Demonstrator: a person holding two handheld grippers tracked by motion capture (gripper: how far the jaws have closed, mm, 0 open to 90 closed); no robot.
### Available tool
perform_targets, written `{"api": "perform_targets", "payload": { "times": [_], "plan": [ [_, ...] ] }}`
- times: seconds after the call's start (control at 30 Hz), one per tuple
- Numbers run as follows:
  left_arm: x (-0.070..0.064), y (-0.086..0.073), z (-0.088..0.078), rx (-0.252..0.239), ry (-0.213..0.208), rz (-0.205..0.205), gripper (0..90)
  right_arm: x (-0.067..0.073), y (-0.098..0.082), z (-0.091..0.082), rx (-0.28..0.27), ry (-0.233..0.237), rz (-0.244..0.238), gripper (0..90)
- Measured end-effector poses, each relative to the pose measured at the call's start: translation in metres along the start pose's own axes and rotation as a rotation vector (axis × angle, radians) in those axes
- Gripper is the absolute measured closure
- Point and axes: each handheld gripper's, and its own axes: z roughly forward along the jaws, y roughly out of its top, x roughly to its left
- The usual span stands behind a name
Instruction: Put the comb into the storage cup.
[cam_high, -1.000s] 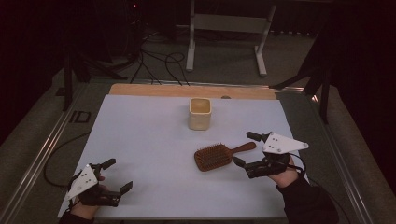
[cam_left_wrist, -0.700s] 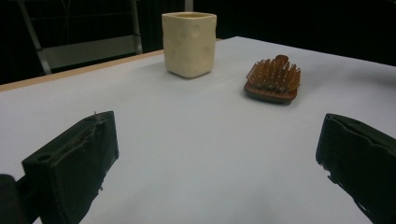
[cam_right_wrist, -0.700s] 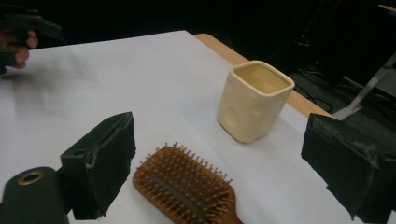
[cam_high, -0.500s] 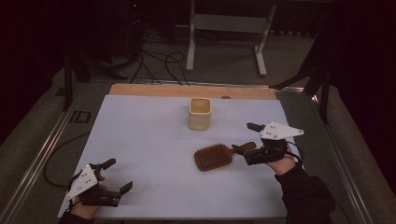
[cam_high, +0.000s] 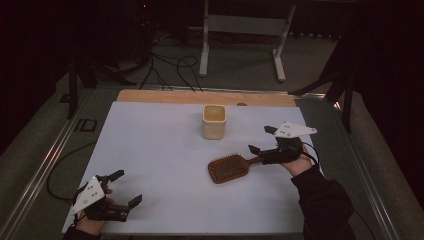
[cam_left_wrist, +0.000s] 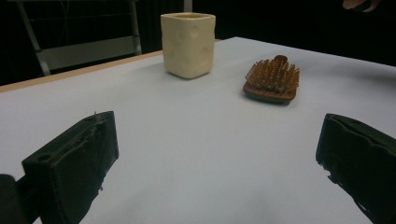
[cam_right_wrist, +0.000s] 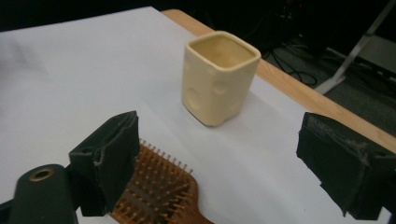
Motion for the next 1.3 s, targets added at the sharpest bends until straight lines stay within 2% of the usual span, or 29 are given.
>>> {"api": "perform_targets", "payload": {
  "times": [0.5,0.77,0.93,1.03,1.13,1.3],
  "plan": [
    [0.0,0.0,0.0,0.002,-0.004,0.002,0.0,-0.028,-0.031,0.03,0.108,-0.027,0.071,23.0],
    [0.0,0.0,0.001,0.003,-0.004,-0.003,0.0,-0.038,-0.047,0.042,0.163,-0.03,0.101,32.6],
    [0.0,-0.001,0.001,0.002,-0.007,-0.004,0.0,-0.043,-0.052,0.046,0.191,-0.031,0.115,35.1],
    [0.001,-0.001,0.001,0.002,-0.007,-0.006,0.0,-0.045,-0.055,0.051,0.227,-0.043,0.116,40.6],
    [0.001,-0.001,0.001,0.002,-0.007,-0.007,0.0,-0.046,-0.056,0.053,0.244,-0.057,0.112,48.6],
    [0.001,-0.001,0.001,0.003,-0.007,-0.008,0.0,-0.047,-0.057,0.055,0.27,-0.076,0.109,56.4]
  ]
}}
